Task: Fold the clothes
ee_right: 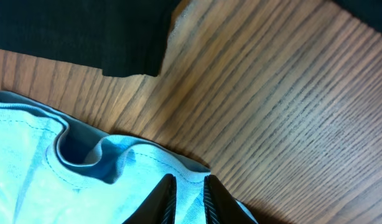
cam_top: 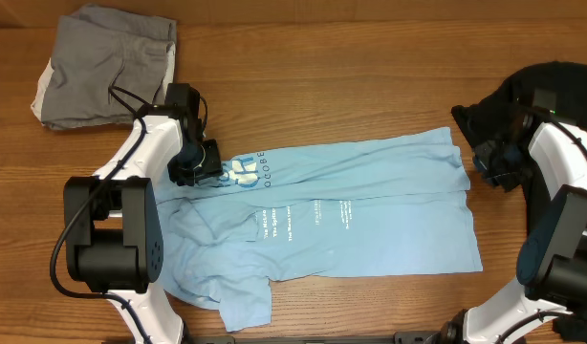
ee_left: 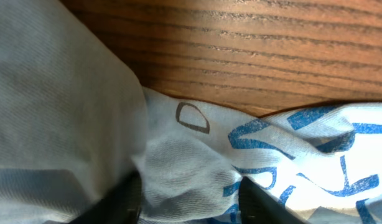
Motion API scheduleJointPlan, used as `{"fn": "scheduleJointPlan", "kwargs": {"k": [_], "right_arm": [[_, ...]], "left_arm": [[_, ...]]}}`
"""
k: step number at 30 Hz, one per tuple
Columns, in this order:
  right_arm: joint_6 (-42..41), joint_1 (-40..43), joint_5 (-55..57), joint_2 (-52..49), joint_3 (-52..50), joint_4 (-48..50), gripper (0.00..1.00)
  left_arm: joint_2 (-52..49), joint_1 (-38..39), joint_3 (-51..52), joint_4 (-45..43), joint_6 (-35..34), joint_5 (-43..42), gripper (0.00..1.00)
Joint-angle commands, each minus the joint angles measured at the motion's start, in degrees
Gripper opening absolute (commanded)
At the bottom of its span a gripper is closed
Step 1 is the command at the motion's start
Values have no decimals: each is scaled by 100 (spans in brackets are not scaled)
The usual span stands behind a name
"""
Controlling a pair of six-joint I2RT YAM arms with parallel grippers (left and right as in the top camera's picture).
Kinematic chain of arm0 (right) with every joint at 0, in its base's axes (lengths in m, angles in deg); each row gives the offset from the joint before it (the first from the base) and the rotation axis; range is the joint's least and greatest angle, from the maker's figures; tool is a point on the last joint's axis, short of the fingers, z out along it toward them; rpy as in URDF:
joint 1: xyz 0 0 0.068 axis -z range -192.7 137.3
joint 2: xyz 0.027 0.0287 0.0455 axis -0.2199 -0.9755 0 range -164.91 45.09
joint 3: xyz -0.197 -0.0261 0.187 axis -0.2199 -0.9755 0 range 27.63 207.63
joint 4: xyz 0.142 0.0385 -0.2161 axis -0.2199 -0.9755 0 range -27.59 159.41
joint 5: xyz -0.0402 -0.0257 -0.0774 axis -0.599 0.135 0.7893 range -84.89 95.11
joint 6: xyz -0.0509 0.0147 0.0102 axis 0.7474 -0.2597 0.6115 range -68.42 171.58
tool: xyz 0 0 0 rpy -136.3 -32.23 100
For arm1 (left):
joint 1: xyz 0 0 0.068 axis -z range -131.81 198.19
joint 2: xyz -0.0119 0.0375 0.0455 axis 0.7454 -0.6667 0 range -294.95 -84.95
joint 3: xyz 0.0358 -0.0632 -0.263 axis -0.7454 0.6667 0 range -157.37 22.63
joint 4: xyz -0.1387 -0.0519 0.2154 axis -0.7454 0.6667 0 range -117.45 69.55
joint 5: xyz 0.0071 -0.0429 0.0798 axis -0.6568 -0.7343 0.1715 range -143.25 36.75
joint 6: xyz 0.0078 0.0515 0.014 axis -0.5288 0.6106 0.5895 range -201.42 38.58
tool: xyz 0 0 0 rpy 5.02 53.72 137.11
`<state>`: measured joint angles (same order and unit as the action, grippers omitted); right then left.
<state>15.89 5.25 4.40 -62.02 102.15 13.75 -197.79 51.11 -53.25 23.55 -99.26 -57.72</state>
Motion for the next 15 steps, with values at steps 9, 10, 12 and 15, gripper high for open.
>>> {"fn": "scheduleJointPlan", "kwargs": {"k": [9,10,12,15], "right_arm": [[1134,-232,-1545,129,94,356,11],[1252,-295,-1547,129,94,396,11],[1606,-490,-1545,129,94,474,12],[1812,-809,-1440,122,83,597,15]], "left_arm": [[44,39,-905,918,254,-581,5],[48,66,-942,977,297,-581,5],[57,162,-953,1058,402,-595,4],[57,358,-903,1248,479,-590,5]]}}
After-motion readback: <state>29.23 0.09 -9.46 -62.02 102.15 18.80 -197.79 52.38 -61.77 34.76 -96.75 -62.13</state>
